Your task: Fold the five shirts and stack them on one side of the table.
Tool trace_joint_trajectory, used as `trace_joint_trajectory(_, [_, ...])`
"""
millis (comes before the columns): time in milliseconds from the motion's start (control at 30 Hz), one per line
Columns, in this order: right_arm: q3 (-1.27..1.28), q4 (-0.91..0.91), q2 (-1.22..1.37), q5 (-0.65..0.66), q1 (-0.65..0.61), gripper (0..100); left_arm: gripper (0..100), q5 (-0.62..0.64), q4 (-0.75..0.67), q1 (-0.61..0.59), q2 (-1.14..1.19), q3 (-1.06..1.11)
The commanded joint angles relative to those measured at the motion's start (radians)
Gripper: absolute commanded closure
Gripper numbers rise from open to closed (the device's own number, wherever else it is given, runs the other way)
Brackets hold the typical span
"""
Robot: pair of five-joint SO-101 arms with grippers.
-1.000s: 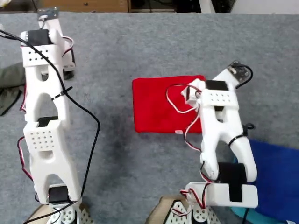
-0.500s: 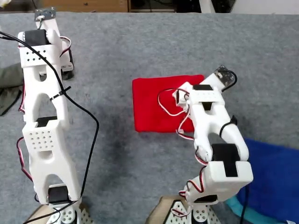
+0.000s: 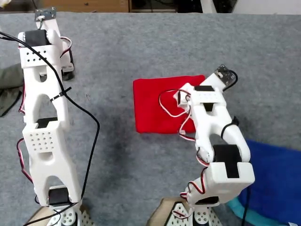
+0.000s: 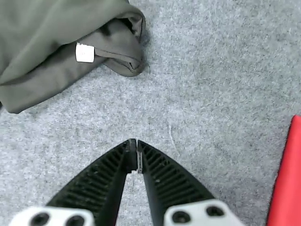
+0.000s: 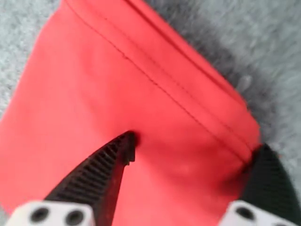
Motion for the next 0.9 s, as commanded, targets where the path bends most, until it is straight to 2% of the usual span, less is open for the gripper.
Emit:
trace_joint_trajectory(0, [-0.005,-0.023,-0.018,0.054,-0.008,79.7,98,-0.005,0.008,-0.012,-0.048,-0.003])
trace_joint_trajectory(133, [-0.007,-0.023,-0.024,0.104,-0.005,96.3,98,-0.005,0.008,-0.015,-0.010,-0.011])
trace_joint_trajectory(367, [-0.004,-0.015,-0.033,0.115,-0.002,95.5,98,-0.002,0.008,-0.015,0.007,-0.012])
trace_joint_trajectory(467, [0.001,-0.012,-0.076,0.117,-0.001,99.8,98,-0.003,0.008,-0.015,0.005,-0.012])
trace_joint_trajectory(600, [-0.004,0.049,-0.173,0.120,0.061,99.5,98,-0.005,0.008,-0.015,-0.001,-0.014])
trace_joint_trajectory(700, [-0.001,0.086,-0.249,0.169,0.128,99.5,98,-0.005,0.008,-0.017,-0.002,-0.014])
trace_joint_trajectory(867, [-0.004,0.256,-0.363,0.250,0.226,99.5,98,-0.005,0.008,-0.017,-0.002,-0.014])
